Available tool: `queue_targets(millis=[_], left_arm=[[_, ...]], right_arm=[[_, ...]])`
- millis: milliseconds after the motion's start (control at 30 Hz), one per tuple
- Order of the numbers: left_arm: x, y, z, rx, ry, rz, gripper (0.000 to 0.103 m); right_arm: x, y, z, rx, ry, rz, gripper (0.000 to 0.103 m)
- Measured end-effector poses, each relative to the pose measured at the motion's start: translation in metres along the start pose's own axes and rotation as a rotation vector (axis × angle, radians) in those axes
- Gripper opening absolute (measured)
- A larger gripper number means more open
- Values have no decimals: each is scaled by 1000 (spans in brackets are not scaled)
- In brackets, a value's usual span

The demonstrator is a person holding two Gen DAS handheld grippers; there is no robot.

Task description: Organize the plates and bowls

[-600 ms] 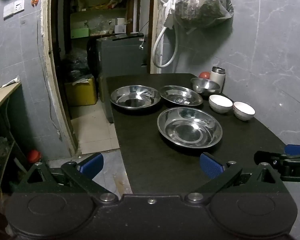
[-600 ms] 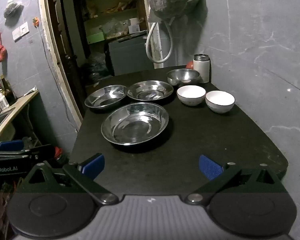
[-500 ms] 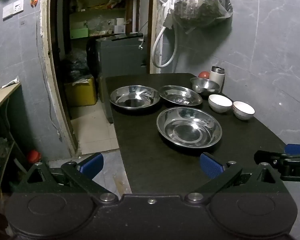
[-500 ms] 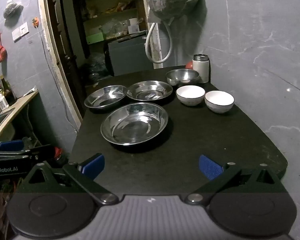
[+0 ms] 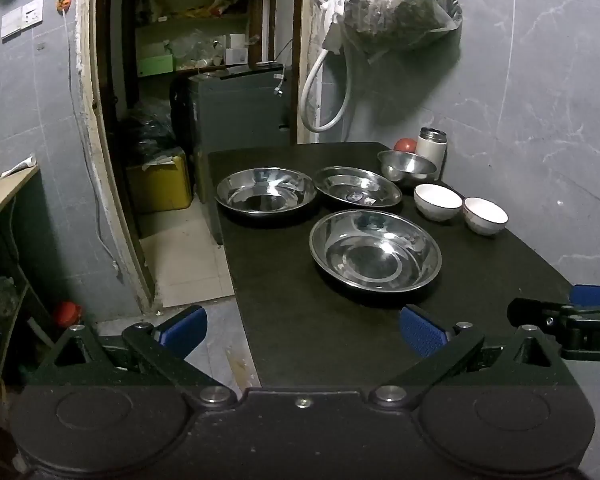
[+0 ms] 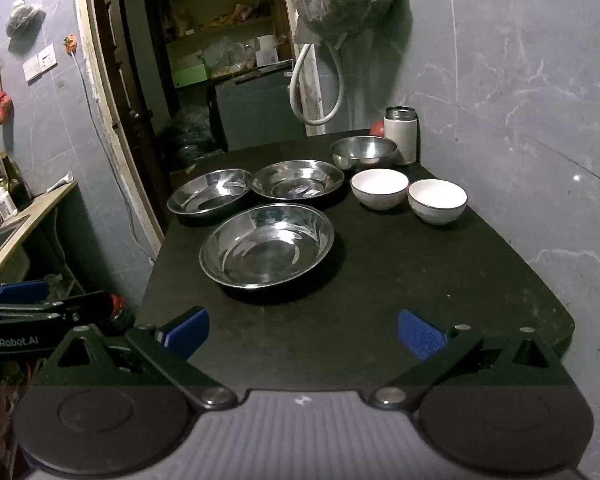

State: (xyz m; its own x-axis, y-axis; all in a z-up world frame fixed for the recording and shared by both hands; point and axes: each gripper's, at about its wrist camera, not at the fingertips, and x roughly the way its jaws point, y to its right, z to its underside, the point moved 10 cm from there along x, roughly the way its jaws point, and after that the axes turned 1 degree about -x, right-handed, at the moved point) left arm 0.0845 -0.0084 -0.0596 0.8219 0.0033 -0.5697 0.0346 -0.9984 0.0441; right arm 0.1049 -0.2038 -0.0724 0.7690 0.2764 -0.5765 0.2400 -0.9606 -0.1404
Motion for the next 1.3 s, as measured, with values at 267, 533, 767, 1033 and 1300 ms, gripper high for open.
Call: queue_targets(millis=[267, 533, 767, 1033, 1300], left_arm=[[1, 2, 0, 3, -3, 0, 102], [1, 2, 0, 4, -4, -1, 102], [2, 3, 0, 5, -6, -1, 102], [7, 11, 3, 10, -8, -1, 102], [11, 13, 6, 10, -12, -2, 102]], right_arm=[[0, 0, 0, 1, 0, 0, 103], [0, 1, -2, 1, 1, -1, 103], [1, 2, -2, 3, 1, -1, 103], [1, 2, -2, 3, 1, -1, 103], [0, 10, -1, 8, -4, -3, 103]])
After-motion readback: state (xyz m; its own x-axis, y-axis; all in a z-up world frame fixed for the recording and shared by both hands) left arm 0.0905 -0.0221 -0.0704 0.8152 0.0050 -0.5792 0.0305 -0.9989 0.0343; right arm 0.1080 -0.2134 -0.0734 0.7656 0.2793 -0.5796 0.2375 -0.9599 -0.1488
